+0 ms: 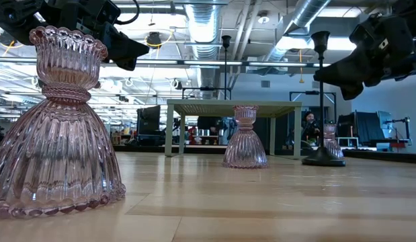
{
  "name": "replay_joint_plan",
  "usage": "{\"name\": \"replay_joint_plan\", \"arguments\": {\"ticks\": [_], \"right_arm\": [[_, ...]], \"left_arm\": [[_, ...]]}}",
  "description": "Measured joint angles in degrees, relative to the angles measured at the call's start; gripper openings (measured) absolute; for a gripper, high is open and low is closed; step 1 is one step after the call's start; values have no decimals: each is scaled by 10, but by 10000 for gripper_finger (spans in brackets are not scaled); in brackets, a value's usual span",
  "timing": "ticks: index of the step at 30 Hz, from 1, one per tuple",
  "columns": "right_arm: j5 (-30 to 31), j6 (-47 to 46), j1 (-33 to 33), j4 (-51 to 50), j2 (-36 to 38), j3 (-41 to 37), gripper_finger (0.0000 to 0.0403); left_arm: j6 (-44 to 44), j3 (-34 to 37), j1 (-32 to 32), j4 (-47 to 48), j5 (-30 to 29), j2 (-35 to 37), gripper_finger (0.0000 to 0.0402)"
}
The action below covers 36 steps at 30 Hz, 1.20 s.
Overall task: Pick & Place candle stick holders
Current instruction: Put the top black candle holder on the shelf
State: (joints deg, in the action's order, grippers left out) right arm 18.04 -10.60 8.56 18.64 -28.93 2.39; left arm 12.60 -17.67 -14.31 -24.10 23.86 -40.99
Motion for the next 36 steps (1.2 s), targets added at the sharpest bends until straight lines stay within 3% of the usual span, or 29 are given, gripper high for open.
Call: {"name": "replay_joint_plan", "arguments": {"ticks": [4, 13, 21, 26, 31, 36], "right_arm": [[2, 0, 0, 0, 0, 0, 9], [3, -35, 0, -7, 0, 33, 5], [0, -22, -2, -152, -17, 175, 3], [-3, 50, -17, -185, -50, 263, 2], [-79, 116, -73, -193, -84, 321, 1], [-150, 127, -176, -198, -123, 355, 1]], "left_arm": [[0, 0, 0, 0, 0, 0, 11], [0, 0, 0, 0, 0, 0, 11], [0, 0, 0, 0, 0, 0, 11], [0, 0, 0, 0, 0, 0, 11], [0, 0, 0, 0, 0, 0, 11], [0, 0, 0, 0, 0, 0, 11]]}}
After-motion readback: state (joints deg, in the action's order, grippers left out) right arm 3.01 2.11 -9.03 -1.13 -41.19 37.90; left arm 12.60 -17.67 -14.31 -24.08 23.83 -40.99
